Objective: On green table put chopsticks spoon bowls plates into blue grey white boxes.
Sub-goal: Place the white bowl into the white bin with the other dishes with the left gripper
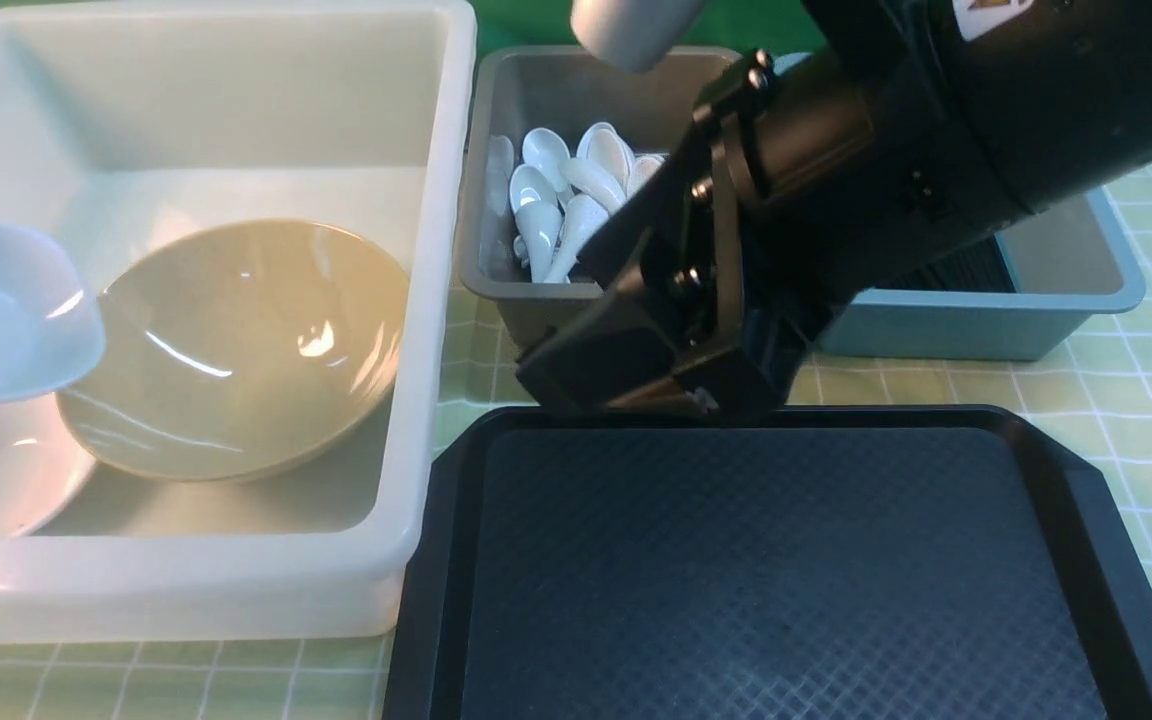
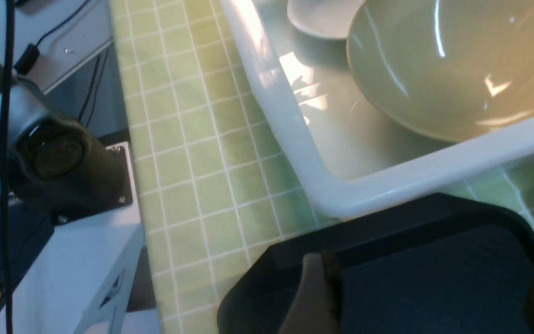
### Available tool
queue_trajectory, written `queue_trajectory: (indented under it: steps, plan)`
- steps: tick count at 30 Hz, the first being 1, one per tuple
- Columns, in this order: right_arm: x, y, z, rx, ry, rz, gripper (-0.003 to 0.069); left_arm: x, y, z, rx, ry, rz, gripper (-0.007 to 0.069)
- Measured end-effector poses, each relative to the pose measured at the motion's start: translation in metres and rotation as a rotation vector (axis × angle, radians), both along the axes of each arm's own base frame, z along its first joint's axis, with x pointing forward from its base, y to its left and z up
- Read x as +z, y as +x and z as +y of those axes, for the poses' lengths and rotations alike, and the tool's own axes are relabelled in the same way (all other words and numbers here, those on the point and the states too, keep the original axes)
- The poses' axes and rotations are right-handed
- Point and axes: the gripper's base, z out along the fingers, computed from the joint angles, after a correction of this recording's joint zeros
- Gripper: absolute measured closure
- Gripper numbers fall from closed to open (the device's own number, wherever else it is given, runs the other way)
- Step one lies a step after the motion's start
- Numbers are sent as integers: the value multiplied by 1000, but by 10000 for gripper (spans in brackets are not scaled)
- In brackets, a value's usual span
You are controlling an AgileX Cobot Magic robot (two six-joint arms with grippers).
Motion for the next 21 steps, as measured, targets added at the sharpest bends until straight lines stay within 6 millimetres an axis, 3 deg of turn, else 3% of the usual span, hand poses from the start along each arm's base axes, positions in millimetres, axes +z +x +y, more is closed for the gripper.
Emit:
queue_trajectory:
  steps: [12,21]
  plan:
    - [-1,0,-1,5,-12,2,102,-12,-2,16,88,110,103,609]
    - [-1,0,-1,5,-12,2,102,-14,-1,16,111,98,104,609]
